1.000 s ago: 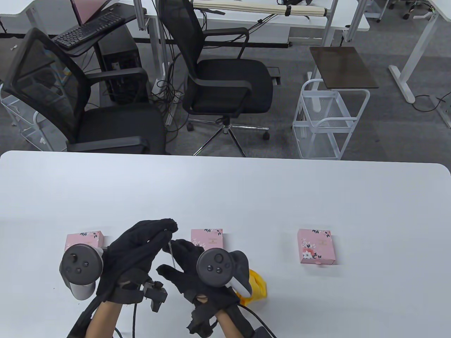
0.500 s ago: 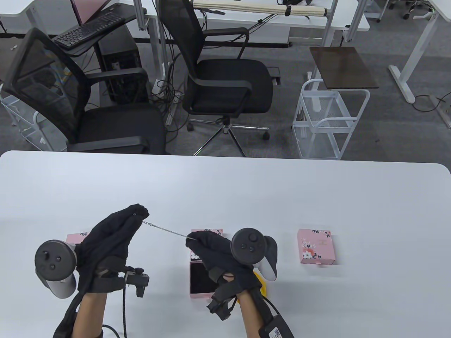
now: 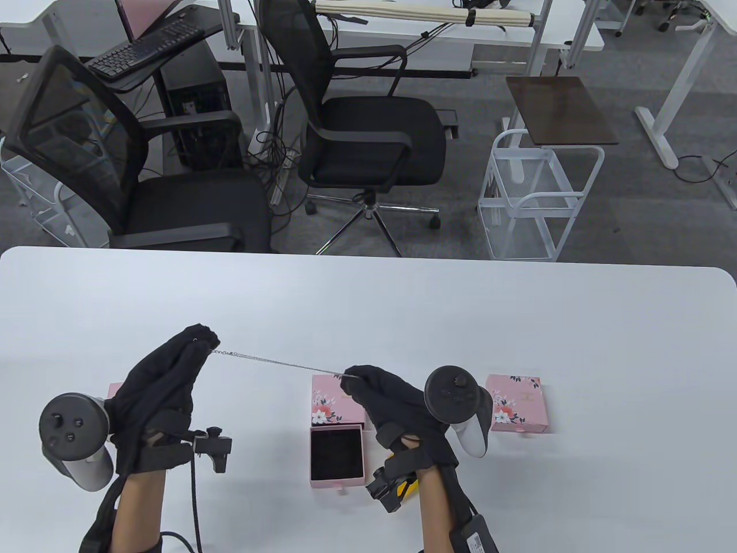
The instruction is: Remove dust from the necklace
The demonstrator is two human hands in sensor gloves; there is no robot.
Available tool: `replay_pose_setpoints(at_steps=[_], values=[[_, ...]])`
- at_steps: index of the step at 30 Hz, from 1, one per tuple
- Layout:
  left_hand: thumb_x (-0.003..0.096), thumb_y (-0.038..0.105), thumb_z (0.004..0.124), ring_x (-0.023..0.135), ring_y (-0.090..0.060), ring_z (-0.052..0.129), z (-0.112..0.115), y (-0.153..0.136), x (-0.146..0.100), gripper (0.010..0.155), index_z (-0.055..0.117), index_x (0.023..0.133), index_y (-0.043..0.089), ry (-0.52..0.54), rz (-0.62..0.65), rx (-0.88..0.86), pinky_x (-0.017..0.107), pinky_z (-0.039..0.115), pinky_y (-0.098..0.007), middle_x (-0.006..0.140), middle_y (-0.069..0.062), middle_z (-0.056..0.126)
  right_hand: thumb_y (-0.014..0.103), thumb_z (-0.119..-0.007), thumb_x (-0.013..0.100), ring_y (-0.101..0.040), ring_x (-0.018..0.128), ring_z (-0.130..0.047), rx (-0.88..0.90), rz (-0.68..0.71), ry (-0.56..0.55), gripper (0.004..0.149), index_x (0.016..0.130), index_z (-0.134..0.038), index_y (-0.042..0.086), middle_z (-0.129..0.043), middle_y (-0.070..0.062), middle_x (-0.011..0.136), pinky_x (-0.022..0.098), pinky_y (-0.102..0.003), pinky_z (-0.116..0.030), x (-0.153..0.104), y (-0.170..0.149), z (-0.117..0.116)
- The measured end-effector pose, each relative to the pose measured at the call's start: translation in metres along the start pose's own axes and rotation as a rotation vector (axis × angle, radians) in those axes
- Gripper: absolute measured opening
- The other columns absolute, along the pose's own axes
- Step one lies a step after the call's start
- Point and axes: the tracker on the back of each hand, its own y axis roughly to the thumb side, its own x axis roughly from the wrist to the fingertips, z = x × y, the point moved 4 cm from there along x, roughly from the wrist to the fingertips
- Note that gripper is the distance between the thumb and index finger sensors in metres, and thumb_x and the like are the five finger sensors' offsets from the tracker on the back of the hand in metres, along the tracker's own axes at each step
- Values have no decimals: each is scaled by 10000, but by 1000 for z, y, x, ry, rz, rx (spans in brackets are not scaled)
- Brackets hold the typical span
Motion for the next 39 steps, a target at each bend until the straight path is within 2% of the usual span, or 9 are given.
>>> replay_pose_setpoints(at_steps=[4, 10, 16, 21, 26, 29, 35, 37, 39], values=[[524, 468, 869, 727, -204, 973, 1, -5, 1, 366, 947, 843, 308, 16, -17, 48, 533, 843, -413, 793, 22, 1052, 294, -694, 670, -483, 774, -827, 64, 20, -25, 373, 984, -745, 100, -800, -246, 961, 622, -599, -681, -3, 1, 9], [527, 455, 874, 727, -219, 972, 19, -13, 3, 367, 952, 845, 291, -62, -47, 199, 531, 837, -428, 796, 2, 1053, 298, -693, 668, -457, 729, -855, 81, 44, -192, 373, 979, -747, 100, -830, -231, 918, 596, -575, -707, -11, 10, 20], [534, 443, 874, 734, -229, 967, 63, -25, 0, 366, 951, 852, 281, -227, -59, 395, 536, 831, -436, 805, -11, 1049, 302, -694, 667, -447, 714, -862, 93, 116, -261, 370, 975, -749, 105, -839, -224, 903, 590, -564, -715, -19, 34, 20], [532, 440, 874, 739, -230, 966, 120, -38, -16, 367, 952, 853, 281, -436, -14, 620, 538, 831, -437, 807, -9, 1050, 305, -694, 665, -440, 707, -866, 62, 190, -315, 369, 971, -756, 107, -845, -219, 895, 586, -559, -719, -30, 60, 20], [530, 443, 871, 749, -228, 963, 159, -43, -35, 367, 951, 853, 288, -583, 31, 689, 544, 830, -437, 814, -2, 1046, 302, -699, 662, -435, 698, -871, -34, 239, -357, 366, 968, -761, 111, -850, -217, 888, 580, -555, -725, -38, 77, 17], [532, 442, 870, 755, -230, 959, 173, -44, -45, 365, 949, 854, 289, -649, 39, 679, 549, 827, -438, 818, -2, 1045, 304, -699, 662, -429, 695, -876, -97, 253, -370, 364, 967, -762, 116, -853, -214, 885, 579, -550, -729, -39, 82, 13], [538, 447, 863, 789, -244, 938, 188, -47, -55, 380, 929, 879, 294, -756, 47, 665, 570, 813, -447, 860, -3, 1022, 304, -703, 661, -431, 696, -874, -120, 255, -336, 364, 967, -766, 118, -855, -215, 884, 579, -552, -729, -36, 84, 0], [543, 461, 853, 820, -262, 914, 186, -50, -53, 420, 901, 920, 281, -779, 25, 662, 587, 798, -457, 906, -18, 994, 305, -703, 661, -433, 700, -873, -143, 258, -326, 364, 969, -764, 120, -854, -214, 887, 582, -554, -726, -36, 85, -2], [545, 465, 850, 857, -291, 882, 178, -49, -47, 465, 868, 962, 261, -750, 6, 654, 611, 777, -476, 955, -41, 958, 305, -703, 662, -438, 703, -870, -168, 262, -321, 364, 969, -765, 120, -852, -215, 891, 583, -557, -723, -36, 87, -3]])
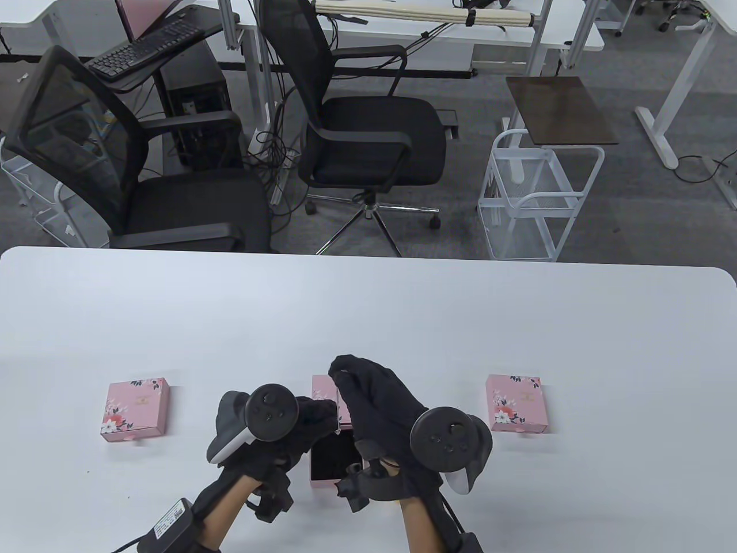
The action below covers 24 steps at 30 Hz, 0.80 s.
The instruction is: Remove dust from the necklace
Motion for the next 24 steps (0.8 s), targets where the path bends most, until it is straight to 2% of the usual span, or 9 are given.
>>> replay_pose_setpoints(at_steps=[4, 6, 7, 9, 11, 14, 17, 20, 24], values=[[563, 482, 807, 876, -304, 867, -32, -7, -9, 492, 837, 995, 248, 122, -1, -110, 626, 767, -485, 981, -57, 935, 306, -707, 663, -450, 718, -860, -28, 3, 33, 366, 974, -764, 121, -843, -219, 905, 591, -565, -715, 1, 1, -2], [572, 494, 774, 852, -296, 891, -51, -8, -18, 483, 853, 980, 247, 207, 36, -257, 614, 781, -478, 957, -58, 956, 308, -709, 664, -457, 732, -851, -56, 2, 54, 365, 976, -767, 126, -835, -222, 917, 597, -571, -707, 1, 0, -3], [572, 501, 769, 849, -294, 896, -57, -7, -21, 490, 853, 981, 245, 216, 70, -337, 612, 786, -478, 951, -57, 962, 309, -710, 664, -461, 741, -844, -63, 1, 58, 367, 978, -765, 127, -828, -225, 925, 601, -574, -703, 2, 0, -4], [557, 517, 795, 861, -303, 889, -63, 0, -26, 534, 825, 1008, 232, 167, 173, -543, 619, 780, -486, 967, -65, 950, 311, -713, 664, -474, 762, -826, -103, 5, 73, 369, 982, -766, 130, -807, -236, 947, 611, -581, -692, 2, 1, -7], [536, 514, 836, 873, -322, 877, -61, 10, -29, 581, 804, 1029, 209, 110, 199, -622, 626, 768, -501, 983, -88, 935, 315, -716, 663, -486, 787, -803, -114, 12, 88, 366, 982, -768, 143, -779, -248, 974, 620, -585, -681, 1, 2, -11], [529, 492, 860, 822, -284, 931, -55, 22, -30, 543, 836, 991, 209, 110, 201, -515, 588, 816, -468, 923, -69, 984, 322, -716, 664, -513, 829, -753, -113, 19, 118, 367, 989, -764, 158, -722, -270, 1021, 636, -595, -658, 1, 5, -17], [531, 448, 872, 693, -202, 1015, -56, 25, -31, 378, 938, 860, 275, 186, 202, -508, 503, 872, -414, 766, 7, 1077, 336, -709, 668, -525, 848, -735, -112, 15, 145, 372, 997, -757, 171, -700, -280, 1043, 643, -602, -648, 1, 2, -19], [529, 449, 873, 641, -185, 1035, -54, 25, -29, 372, 952, 845, 269, 90, 244, -589, 464, 885, -396, 717, 14, 1098, 340, -693, 674, -524, 848, -736, -72, -19, 150, 379, 1003, -746, 159, -704, -279, 1042, 642, -601, -650, 3, -9, -18], [533, 449, 870, 630, -187, 1033, -54, 21, -27, 375, 952, 846, 258, 16, 257, -660, 459, 883, -393, 706, 14, 1097, 327, -689, 677, -517, 832, -754, 43, -98, 174, 376, 997, -745, 138, -721, -274, 1025, 635, -596, -659, 6, -31, -19]])
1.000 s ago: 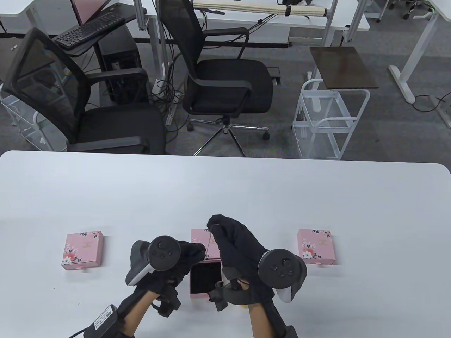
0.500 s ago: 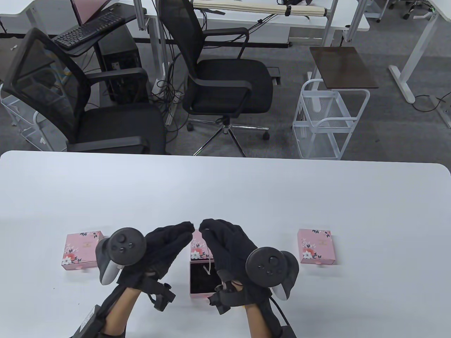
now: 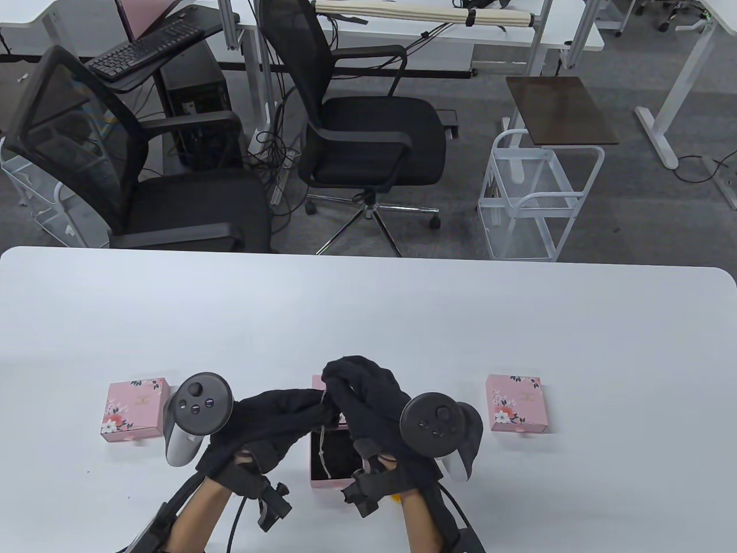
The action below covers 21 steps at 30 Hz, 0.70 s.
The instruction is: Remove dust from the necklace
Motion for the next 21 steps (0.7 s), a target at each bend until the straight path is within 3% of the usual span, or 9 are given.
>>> replay_pose_setpoints(at_steps=[6, 11, 15, 18, 21], values=[[547, 438, 856, 633, -203, 1022, -4, -4, -1, 382, 949, 853, 230, 10, -28, -87, 465, 874, -402, 711, 0, 1088, 317, -684, 679, -509, 812, -772, 105, -84, 77, 375, 994, -740, 122, -744, -267, 1003, 620, -580, -676, 6, -27, -11], [551, 440, 850, 635, -196, 1020, -9, -11, -2, 372, 943, 854, 245, 63, -63, -122, 466, 872, -401, 714, 3, 1085, 306, -687, 682, -527, 814, -762, 28, -133, 106, 396, 1020, -719, 103, -718, -291, 1020, 616, -587, -671, 6, -32, -17], [553, 441, 848, 644, -200, 1014, -19, -15, -6, 380, 935, 868, 249, 164, -83, -146, 470, 869, -399, 729, 6, 1078, 316, -700, 675, -501, 795, -787, -79, -88, 3, 426, 1037, -693, 90, -726, -282, 1010, 604, -566, -694, 3, -18, -7], [547, 450, 852, 665, -202, 999, -27, -16, -9, 376, 928, 870, 271, 220, -91, -131, 480, 861, -397, 755, 8, 1066, 315, -718, 666, -463, 749, -832, -37, -31, -73, 397, 1002, -726, 103, -784, -248, 957, 581, -542, -722, -1, -4, -2], [546, 467, 848, 718, -222, 967, -34, -15, -13, 380, 917, 879, 298, 276, -91, -117, 517, 840, -412, 813, -3, 1035, 316, -732, 660, -448, 727, -851, -24, 18, -78, 378, 978, -751, 113, -811, -231, 932, 573, -536, -733, -4, 13, -4]])
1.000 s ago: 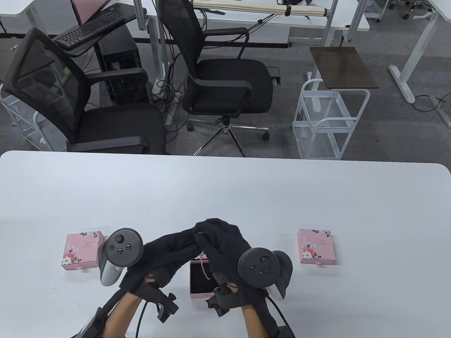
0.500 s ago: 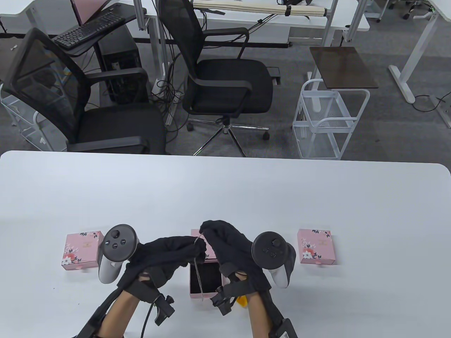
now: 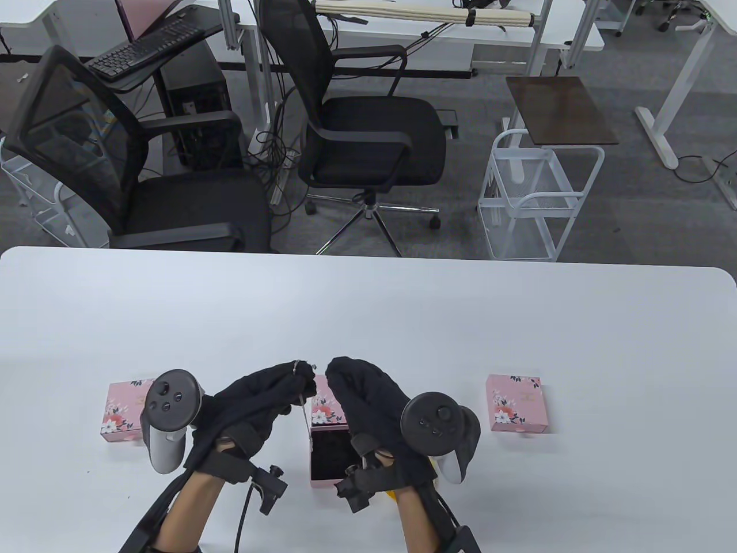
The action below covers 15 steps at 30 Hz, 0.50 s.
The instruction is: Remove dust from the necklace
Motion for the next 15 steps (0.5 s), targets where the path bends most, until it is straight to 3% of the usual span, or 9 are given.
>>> replay_pose_setpoints(at_steps=[6, 10, 15], values=[[548, 481, 841, 911, -334, 792, 0, 7, -3, 379, 912, 885, 322, 29, 34, -6, 637, 733, -499, 1059, -53, 835, 320, -762, 652, -483, 769, -826, -78, 30, 85, 440, 1019, -725, 79, -776, -259, 981, 589, -559, -717, -3, 17, -18], [548, 477, 844, 957, -379, 723, 8, 11, -5, 383, 899, 899, 335, 4, 47, -4, 667, 690, -537, 1086, -79, 798, 346, -756, 652, -527, 828, -764, -108, 37, 106, 533, 1070, -649, 34, -686, -307, 1049, 610, -577, -690, -5, 19, -35], [545, 470, 851, 931, -357, 768, 3, 7, -3, 375, 916, 884, 321, 28, 43, 7, 653, 715, -521, 1073, -57, 824, 300, -753, 647, -441, 712, -874, -130, 43, 12, 361, 954, -773, 111, -839, -223, 911, 557, -530, -752, -7, 18, -39]])
